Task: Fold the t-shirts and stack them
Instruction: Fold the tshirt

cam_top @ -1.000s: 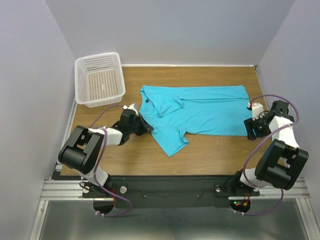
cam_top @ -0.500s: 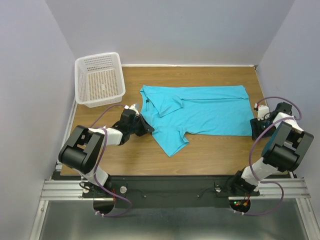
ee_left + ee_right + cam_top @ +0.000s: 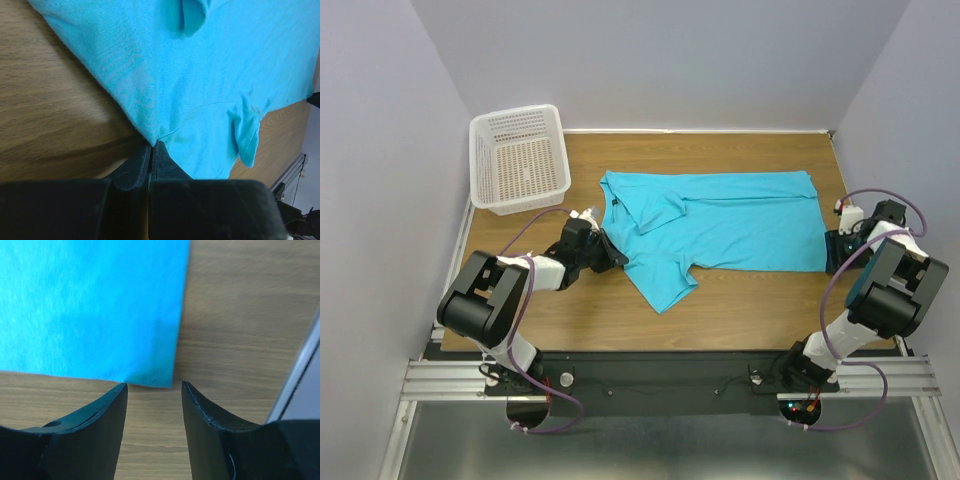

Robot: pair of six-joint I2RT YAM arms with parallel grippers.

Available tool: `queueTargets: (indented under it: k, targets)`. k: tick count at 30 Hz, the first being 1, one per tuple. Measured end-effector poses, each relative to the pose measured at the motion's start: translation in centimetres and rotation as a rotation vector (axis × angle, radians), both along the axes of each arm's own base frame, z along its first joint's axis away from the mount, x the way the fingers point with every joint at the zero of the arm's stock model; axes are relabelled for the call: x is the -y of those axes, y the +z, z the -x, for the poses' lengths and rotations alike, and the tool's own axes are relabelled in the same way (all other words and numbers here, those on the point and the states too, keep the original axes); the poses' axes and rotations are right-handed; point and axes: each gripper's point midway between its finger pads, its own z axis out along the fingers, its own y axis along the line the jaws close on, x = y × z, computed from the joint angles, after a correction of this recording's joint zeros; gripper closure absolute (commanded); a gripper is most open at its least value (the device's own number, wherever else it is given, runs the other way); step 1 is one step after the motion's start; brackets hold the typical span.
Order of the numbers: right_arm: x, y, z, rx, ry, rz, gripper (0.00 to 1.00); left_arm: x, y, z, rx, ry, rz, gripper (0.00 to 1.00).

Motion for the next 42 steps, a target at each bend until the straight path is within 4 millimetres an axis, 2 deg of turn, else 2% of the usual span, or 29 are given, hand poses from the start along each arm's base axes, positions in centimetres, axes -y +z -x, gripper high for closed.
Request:
queueTargets:
  k: [3,9,13,18,23,24,27,30,31,38,42]
  targets:
    - [0.7,0.9,-1.1,0.036,-0.033,0.013,0.48,0.0,-0.1,0.1,-0.002,-0.004,-0.002,1.0]
    - [1.0,1.1,-1.8,0.059,-0.079,0.015,0.52,0.0,0.0,0.1,0.0,-0.011,-0.002,1.0]
    - [1.1,0.8,-1.9,0.059,-0.098,0.005,0.57,0.1,0.1,0.1,0.001,-0.016,0.0,1.0]
    - [0.6,-0.5,-1.3,0.035,-0.109,-0.015,0.57,0.2,0.1,0.1,-0.001,-0.02,0.002,1.0]
    - [0.6,-0.6,-1.3,0.04,-0.116,-0.014,0.57,0.2,0.1,0.1,-0.001,-0.021,0.001,1.0]
    - [0.6,-0.6,-1.3,0.042,-0.118,-0.014,0.59,0.2,0.1,0.1,-0.001,-0.021,0.001,1.0]
    - [0.6,-0.6,-1.4,0.043,-0.122,-0.014,0.74,0.2,0.1,0.2,-0.002,-0.022,0.0,1.0]
    - [0.6,-0.6,-1.4,0.045,-0.127,-0.015,0.97,0.2,0.1,0.2,-0.002,-0.022,0.0,1.0]
    - [0.6,-0.6,-1.4,0.048,-0.127,-0.016,0.99,0.2,0.1,0.2,-0.002,-0.022,0.0,1.0]
    - [0.3,0.1,-1.3,0.062,-0.16,-0.028,0.99,0.4,1.4,0.2,0.017,-0.025,0.023,1.0]
    - [0.4,2.9,-2.0,0.138,-0.193,-0.027,0.99,0.7,3.2,-0.2,0.051,-0.023,0.052,1.0]
